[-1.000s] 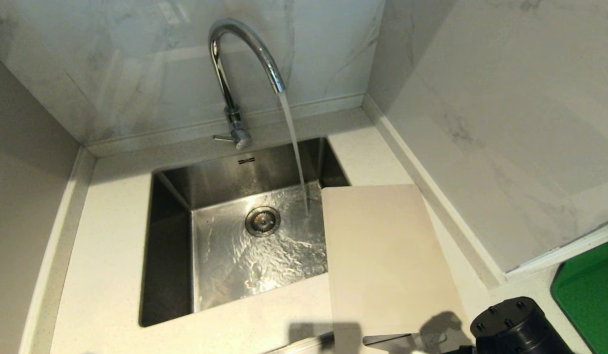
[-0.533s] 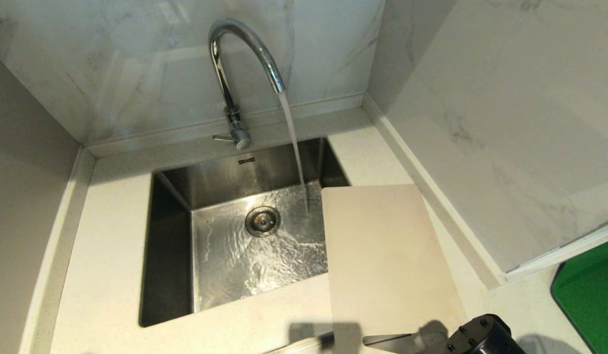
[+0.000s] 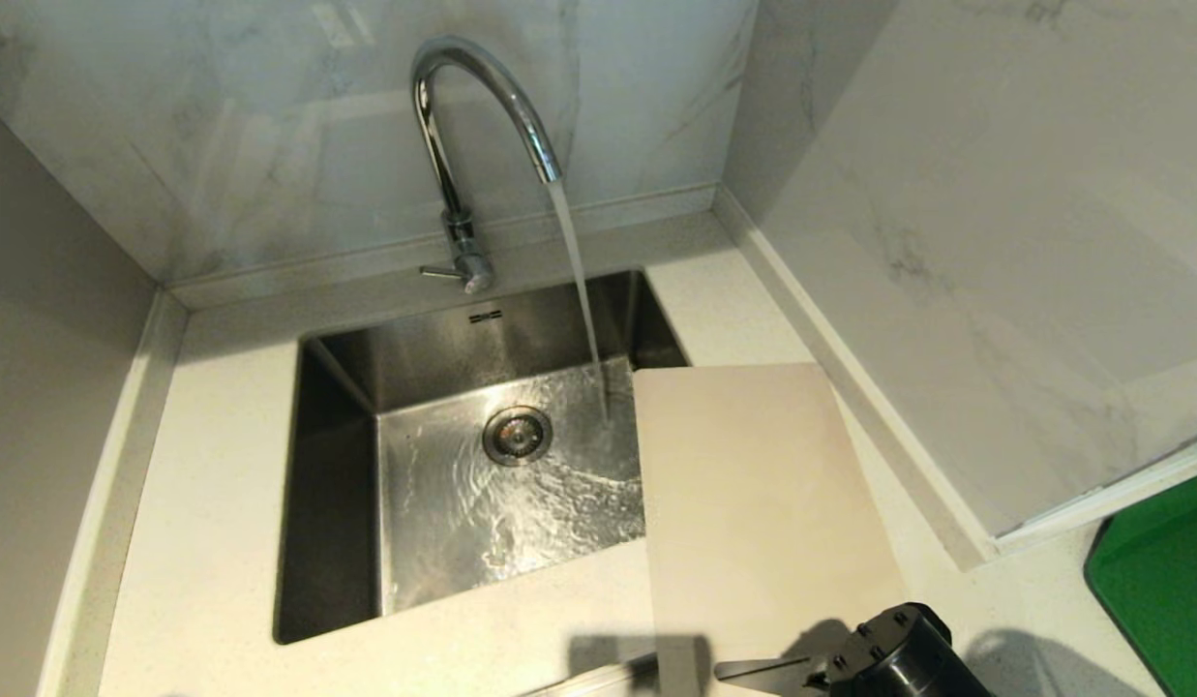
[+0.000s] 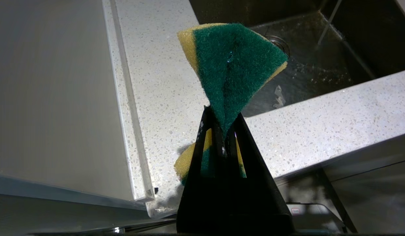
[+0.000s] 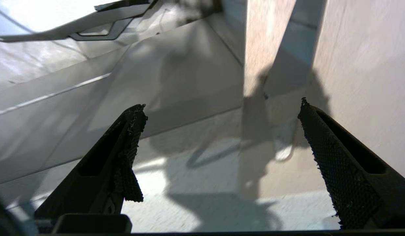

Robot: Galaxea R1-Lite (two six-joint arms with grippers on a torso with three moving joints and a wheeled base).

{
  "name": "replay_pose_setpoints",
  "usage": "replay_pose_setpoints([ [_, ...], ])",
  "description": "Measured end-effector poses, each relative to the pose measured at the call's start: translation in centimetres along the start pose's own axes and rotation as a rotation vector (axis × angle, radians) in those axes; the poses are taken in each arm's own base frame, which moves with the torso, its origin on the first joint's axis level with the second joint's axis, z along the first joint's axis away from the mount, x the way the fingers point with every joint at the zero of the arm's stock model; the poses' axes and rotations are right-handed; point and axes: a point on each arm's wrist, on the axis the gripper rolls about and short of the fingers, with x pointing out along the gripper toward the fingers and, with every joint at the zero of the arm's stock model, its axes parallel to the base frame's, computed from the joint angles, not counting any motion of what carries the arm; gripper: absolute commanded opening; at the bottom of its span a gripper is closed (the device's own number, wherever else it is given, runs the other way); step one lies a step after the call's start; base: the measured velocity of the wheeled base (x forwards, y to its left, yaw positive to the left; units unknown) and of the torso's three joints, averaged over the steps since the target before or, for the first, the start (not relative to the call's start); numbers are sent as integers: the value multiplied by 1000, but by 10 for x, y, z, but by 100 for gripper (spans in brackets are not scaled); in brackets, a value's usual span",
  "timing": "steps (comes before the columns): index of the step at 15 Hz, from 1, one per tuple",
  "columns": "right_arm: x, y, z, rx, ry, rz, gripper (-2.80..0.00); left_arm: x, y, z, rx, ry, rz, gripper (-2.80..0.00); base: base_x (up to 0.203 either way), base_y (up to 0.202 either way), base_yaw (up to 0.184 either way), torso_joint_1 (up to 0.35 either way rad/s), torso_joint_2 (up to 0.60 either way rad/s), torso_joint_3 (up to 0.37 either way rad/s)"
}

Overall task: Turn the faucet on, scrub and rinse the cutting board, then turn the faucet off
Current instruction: Pick up the cutting board

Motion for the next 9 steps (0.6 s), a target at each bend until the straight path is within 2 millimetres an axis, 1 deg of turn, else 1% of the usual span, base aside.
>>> replay_pose_setpoints([
  [2,6,2,0,-37,2,1,0,0,0,0,-1,0,0,-280,0,0,0,0,0,0],
  [9,20,-1,5,-40,4,0,0,0,0,0,0,0,0,-280,0,0,0,0,0,0],
])
